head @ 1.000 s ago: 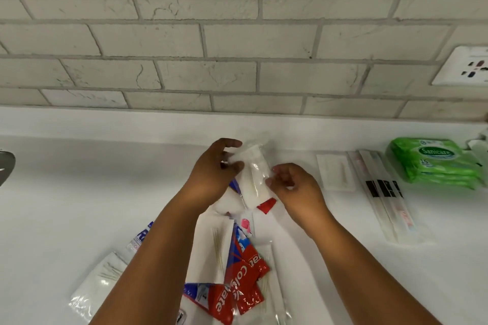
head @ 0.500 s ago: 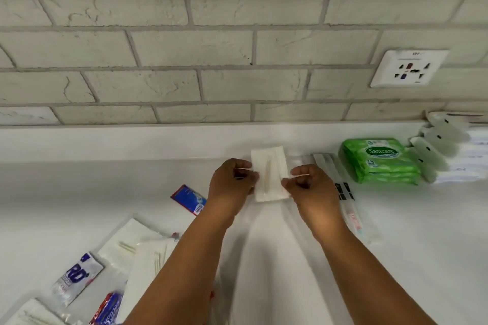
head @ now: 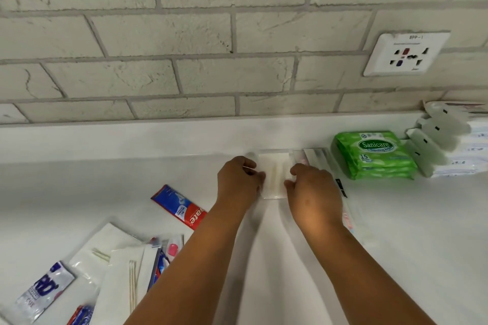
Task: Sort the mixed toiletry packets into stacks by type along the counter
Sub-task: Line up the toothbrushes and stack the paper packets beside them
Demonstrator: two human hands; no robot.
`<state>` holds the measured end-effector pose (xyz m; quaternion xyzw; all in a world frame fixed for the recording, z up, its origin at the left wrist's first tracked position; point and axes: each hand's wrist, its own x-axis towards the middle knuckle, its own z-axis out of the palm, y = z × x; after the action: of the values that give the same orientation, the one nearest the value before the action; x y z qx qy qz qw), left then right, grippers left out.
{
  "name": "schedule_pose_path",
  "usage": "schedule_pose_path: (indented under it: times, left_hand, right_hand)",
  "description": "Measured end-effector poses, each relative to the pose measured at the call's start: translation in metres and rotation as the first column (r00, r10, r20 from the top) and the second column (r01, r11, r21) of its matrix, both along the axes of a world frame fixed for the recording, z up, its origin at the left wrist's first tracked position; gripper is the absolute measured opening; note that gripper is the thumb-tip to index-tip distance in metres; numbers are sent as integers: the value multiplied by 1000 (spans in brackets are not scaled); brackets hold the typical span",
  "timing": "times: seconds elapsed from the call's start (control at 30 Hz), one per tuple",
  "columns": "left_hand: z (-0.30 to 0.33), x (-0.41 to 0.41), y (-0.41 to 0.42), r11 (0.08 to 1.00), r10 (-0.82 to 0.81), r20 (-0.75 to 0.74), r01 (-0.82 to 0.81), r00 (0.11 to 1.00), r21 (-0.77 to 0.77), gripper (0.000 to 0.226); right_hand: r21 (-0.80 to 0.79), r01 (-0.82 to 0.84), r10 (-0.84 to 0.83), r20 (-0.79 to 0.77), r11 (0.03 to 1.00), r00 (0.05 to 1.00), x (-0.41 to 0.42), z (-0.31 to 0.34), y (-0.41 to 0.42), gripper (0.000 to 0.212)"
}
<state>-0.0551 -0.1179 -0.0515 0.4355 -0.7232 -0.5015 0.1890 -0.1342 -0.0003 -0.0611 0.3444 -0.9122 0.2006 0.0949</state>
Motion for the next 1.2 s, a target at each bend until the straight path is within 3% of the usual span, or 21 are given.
schedule_pose_path:
  times: [0.17,0.27,0.47,0.63,0.73,0.83,1.2]
  left_hand:
    - [-10,-9,3,992,-8,96,20,995,-126,20]
    - [-13,-13,3,987,-10,118,29,993,-160,22]
    - [-8,-8,4,959,-84,126,115,988,-259,31]
    - [-8,14,9,896,-300,124,324,946,-302,45]
    - [-16,21,13,855,-366,167,402,916,-328,50]
    - [-19,20,16,842,-345,147,374,927,-388,42]
    - [-22,12,16,840,-302,166,344,939,-419,33]
  right_hand:
    - [172,56,-37,-113,983,993,0,-5,-2,9]
    - [176,83,-56,-152,981,987,-3,-9,-4,18]
    - [171,29,7,-206,985,978,-5,-7,1,15]
    - [242,-202,241,-142,949,960,-10,-2,20,27]
    - [294,-220,253,-78,930,964,-9,0,24,25]
    - [280,-198,231,-89,939,969,-10,0,23,20]
    - [287,-207,232,-57,935,971,-16,0,20,35]
